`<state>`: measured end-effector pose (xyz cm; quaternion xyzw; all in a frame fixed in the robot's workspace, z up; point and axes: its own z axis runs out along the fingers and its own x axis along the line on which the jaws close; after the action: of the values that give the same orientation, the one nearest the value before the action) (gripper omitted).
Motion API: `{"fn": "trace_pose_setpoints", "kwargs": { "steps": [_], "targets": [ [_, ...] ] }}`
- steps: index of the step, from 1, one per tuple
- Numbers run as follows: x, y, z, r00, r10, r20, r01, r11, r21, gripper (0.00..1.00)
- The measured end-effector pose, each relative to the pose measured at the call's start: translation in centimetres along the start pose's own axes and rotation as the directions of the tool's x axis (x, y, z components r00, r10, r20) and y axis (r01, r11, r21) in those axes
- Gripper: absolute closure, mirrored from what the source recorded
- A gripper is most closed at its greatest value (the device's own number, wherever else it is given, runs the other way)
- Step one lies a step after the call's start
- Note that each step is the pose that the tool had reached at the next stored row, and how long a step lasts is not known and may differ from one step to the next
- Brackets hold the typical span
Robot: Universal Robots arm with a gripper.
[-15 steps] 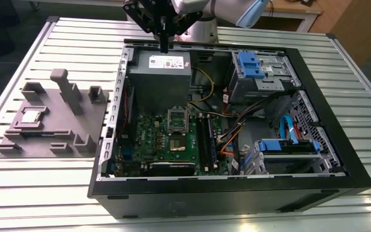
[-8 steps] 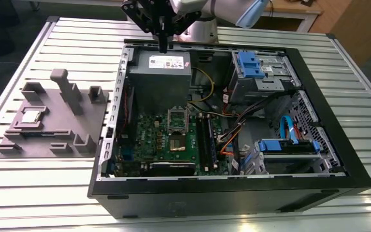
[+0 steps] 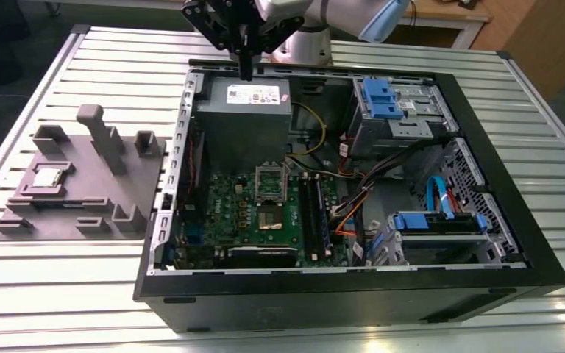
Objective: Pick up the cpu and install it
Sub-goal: 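Reach for the cpu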
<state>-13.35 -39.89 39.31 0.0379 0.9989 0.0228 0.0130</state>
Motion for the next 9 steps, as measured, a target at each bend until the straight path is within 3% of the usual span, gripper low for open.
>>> {"fn": "trace_pose_setpoints", "kwargs": {
  "steps": [9],
  "targets": [
    [0.24,-0.02,0.0,1.0,0.0,0.0,0.0,1.0,-0.0001,0.9]
  ]
}}
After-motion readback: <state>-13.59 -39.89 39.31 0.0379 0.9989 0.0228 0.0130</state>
